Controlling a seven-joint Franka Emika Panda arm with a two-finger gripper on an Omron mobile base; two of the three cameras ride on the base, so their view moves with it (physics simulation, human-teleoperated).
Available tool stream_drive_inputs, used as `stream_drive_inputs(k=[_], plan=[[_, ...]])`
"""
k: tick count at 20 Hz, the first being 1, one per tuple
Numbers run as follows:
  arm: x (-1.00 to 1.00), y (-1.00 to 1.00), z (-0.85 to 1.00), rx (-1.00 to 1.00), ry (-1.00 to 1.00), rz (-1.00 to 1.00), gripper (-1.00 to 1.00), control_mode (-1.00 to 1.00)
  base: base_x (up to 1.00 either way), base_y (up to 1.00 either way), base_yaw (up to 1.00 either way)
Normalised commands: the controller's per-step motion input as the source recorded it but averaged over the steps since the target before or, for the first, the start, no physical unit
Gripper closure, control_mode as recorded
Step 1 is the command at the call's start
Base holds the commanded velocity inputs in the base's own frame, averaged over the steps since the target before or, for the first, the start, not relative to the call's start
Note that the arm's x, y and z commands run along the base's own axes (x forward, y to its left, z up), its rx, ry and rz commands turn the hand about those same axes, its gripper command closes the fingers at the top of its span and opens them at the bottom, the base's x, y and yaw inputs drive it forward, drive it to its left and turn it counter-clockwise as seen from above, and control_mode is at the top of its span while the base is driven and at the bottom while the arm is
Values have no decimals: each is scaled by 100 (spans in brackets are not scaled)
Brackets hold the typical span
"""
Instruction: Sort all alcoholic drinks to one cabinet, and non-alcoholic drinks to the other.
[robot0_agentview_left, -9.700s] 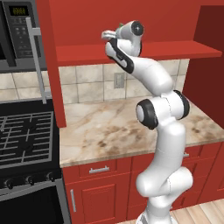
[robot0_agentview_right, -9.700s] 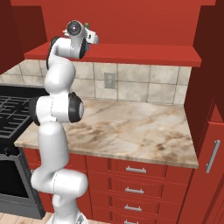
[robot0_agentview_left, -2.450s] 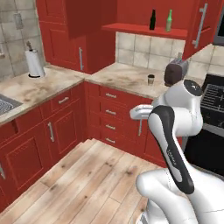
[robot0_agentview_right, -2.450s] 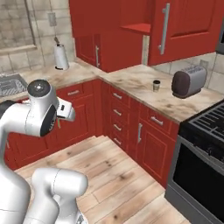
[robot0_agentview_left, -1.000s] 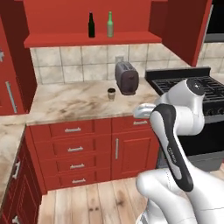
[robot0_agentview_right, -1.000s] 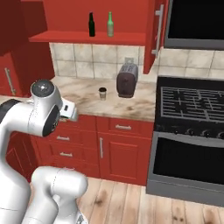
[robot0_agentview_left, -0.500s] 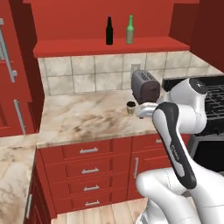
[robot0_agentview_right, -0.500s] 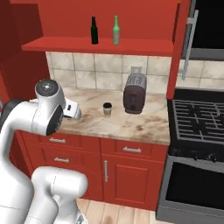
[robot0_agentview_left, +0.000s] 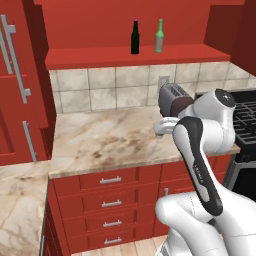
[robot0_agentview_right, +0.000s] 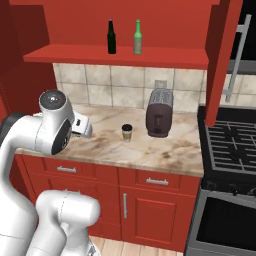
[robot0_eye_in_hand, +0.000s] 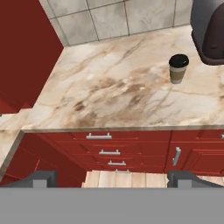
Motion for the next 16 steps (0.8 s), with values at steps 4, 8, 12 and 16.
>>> stream_drive_inputs(k=[4, 8, 12, 16], plan=[[0, 0, 0, 0, 0, 0, -100, 100, 33, -21, 0], [0, 0, 0, 0, 0, 0, -100, 100, 38, -36, 0], [0, 0, 0, 0, 0, 0, -100, 100, 35, -64, 0], [0, 0, 0, 0, 0, 0, -100, 100, 23, -54, 0]])
